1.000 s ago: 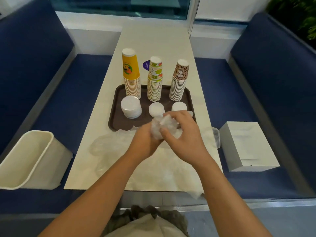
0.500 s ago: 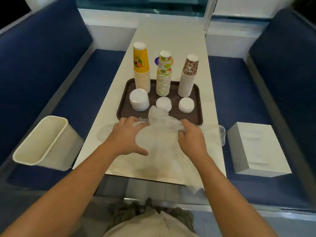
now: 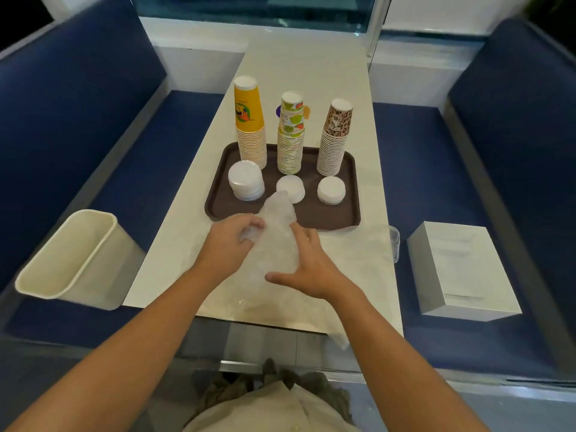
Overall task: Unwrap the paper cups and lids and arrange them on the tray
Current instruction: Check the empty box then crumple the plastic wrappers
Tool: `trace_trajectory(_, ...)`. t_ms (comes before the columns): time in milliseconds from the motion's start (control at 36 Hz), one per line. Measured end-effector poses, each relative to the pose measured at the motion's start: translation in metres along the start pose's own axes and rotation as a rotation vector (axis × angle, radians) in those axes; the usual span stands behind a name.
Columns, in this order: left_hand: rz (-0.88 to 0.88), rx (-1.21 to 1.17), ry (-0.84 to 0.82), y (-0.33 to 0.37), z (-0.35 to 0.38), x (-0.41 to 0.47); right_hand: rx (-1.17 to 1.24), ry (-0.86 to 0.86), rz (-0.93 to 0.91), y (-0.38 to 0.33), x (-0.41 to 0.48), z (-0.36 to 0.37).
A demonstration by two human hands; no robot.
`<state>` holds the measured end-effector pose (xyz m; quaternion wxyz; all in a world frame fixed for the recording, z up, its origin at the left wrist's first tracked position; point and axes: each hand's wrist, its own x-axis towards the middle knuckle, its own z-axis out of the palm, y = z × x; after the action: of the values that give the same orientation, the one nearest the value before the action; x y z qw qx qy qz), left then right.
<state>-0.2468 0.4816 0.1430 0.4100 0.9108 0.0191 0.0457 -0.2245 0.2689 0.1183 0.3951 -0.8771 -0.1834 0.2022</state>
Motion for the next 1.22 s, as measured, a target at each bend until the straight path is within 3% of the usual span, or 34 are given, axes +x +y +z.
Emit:
trace_trajectory(250,0.019,-0.343,0.019,0.032,0.009,0.001,0.255,0.406,-0.105,-0.027,0.025,0.013)
trace_trajectory(333,0.081,-0.283,0.063,0.029,-0.001,0.002,0.326,0.490,-0.066,-0.031,0.025,0.004)
trace_trajectory(417,-0.010,-0.238,0.029,0.018,-0.013,0.005,0.412,0.522,-0.033,-0.035,0.024,-0.009)
trace_trajectory(500,-0.110,-0.240,-0.088,0.012,-0.022,0.008,0.542,0.508,0.022,-0.041,0.025,-0.021)
trace_trajectory(639,-0.052,-0.329,-0.256,0.025,-0.016,0.009,0.619,0.426,-0.020,-0.055,0.025,-0.029)
trace_trajectory(750,-0.072,-0.377,-0.164,0.034,-0.007,0.014,0.590,0.300,-0.139,-0.071,0.024,-0.027)
trace_trajectory(944,-0.129,-0.452,0.067,0.028,-0.014,0.023,0.490,0.255,-0.194,-0.070,0.021,-0.025)
trace_trajectory(1083,-0.200,-0.655,0.189,0.028,-0.030,0.019,0.252,0.347,-0.342,-0.072,0.009,-0.034)
trace_trajectory(1222,-0.184,-0.823,0.089,0.036,-0.048,0.016,0.140,0.242,-0.442,-0.084,0.004,-0.039)
